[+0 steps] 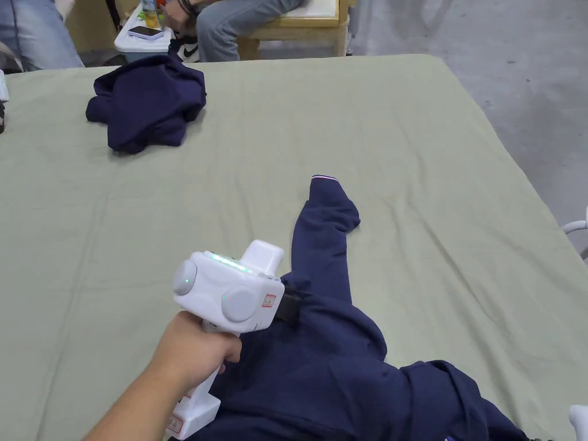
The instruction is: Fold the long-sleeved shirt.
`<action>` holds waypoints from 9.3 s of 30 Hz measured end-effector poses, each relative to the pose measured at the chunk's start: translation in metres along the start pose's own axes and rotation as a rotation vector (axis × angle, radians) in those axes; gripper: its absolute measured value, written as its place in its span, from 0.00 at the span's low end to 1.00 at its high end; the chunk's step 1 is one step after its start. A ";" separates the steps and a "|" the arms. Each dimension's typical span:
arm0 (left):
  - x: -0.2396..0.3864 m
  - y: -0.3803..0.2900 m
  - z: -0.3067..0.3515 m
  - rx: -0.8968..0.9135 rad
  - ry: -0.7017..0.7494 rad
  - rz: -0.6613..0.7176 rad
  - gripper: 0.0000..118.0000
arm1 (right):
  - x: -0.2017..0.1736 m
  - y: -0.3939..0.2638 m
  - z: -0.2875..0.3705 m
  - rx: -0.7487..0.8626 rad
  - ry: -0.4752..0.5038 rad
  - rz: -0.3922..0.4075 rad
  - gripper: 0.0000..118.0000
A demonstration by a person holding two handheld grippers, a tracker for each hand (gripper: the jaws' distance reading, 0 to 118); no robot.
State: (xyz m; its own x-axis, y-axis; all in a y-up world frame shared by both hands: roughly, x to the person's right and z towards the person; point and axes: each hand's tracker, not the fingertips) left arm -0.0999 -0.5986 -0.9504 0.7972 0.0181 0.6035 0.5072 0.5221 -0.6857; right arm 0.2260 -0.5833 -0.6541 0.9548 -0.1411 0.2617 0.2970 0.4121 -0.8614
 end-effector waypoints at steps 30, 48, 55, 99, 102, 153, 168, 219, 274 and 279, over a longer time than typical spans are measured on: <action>-0.045 0.103 0.515 0.837 0.212 0.198 0.00 | -0.062 0.233 0.395 0.992 0.042 0.257 0.04; -0.110 0.192 0.666 1.005 0.387 0.283 0.00 | -0.111 0.365 0.566 1.253 0.032 0.220 0.04; -0.121 0.242 0.670 1.043 0.392 0.302 0.00 | -0.148 0.438 0.568 1.268 -0.008 0.229 0.04; -0.076 -0.096 0.148 0.283 0.218 0.541 0.00 | -0.086 0.140 0.009 0.373 0.107 0.114 0.04; -0.067 -0.155 0.184 0.296 0.222 0.576 0.00 | -0.063 0.093 0.041 0.366 0.086 0.091 0.04; 0.083 -0.218 0.214 0.171 0.072 0.382 0.00 | -0.039 0.061 0.053 0.382 0.215 0.122 0.20; 0.076 -0.206 0.198 0.148 0.068 0.420 0.00 | -0.046 0.018 0.027 -0.009 0.359 0.130 0.86; -0.047 -0.040 0.418 0.675 0.237 0.419 0.04 | -0.037 0.154 0.277 0.718 0.331 0.232 0.13; -0.167 0.317 0.459 0.872 0.390 0.190 0.03 | -0.174 0.534 0.388 1.050 0.091 0.380 0.10; -0.146 0.210 0.291 0.649 0.227 0.312 0.03 | -0.151 0.453 0.200 0.790 0.175 0.308 0.10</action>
State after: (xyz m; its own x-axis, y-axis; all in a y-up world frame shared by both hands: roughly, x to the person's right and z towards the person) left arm -0.2051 -0.2435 -1.0639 0.9557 0.1081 0.2739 0.0080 0.9203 -0.3911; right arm 0.2190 -0.1951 -0.9966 0.9977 -0.0307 -0.0603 0.0104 0.9504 -0.3107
